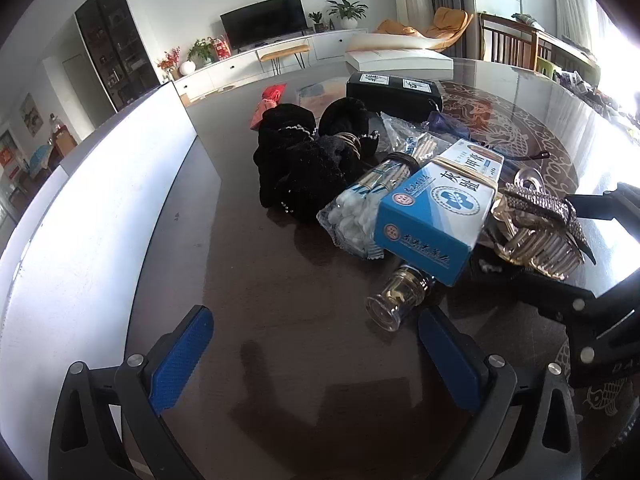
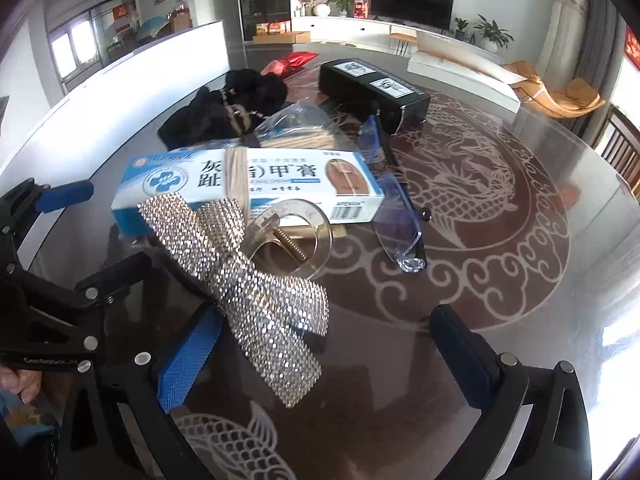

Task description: Organize objects

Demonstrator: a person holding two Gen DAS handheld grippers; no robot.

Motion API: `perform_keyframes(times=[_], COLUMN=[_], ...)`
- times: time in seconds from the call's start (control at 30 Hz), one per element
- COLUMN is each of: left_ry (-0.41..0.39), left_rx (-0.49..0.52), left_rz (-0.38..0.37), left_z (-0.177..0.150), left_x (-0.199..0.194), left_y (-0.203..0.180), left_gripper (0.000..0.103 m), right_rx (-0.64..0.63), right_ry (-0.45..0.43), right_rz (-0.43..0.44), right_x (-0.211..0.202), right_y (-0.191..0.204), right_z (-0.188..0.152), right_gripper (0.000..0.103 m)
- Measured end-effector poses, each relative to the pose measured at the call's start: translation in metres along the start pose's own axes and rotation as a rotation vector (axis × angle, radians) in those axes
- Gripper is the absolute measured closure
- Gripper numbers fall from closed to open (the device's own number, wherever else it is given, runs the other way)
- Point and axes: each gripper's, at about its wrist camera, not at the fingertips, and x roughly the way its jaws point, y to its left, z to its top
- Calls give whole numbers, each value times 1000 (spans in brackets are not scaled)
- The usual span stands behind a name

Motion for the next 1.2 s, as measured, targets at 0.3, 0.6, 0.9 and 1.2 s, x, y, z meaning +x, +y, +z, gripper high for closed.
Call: perform_keyframes(times=[0.3,0.6,0.9,1.2], left_ry=[53,52,52,51], left_rx=[-119,-122,-123,-123], left_rz=[-140,-141,-141,-142], left_z=[9,8,8,8], left_x=[22,23,23,23], left_y=[21,18,18,19], left_gripper=[0,0,0,0], right_rx=[24,24,24,23], right_ry=[-3,-3,-4,-5], right_rz=[-17,-17,-16,-14], right_x=[2,2,2,2], right_y=[-6,-6,-6,-6], right_z=[5,5,5,5], right_gripper=[0,0,0,0])
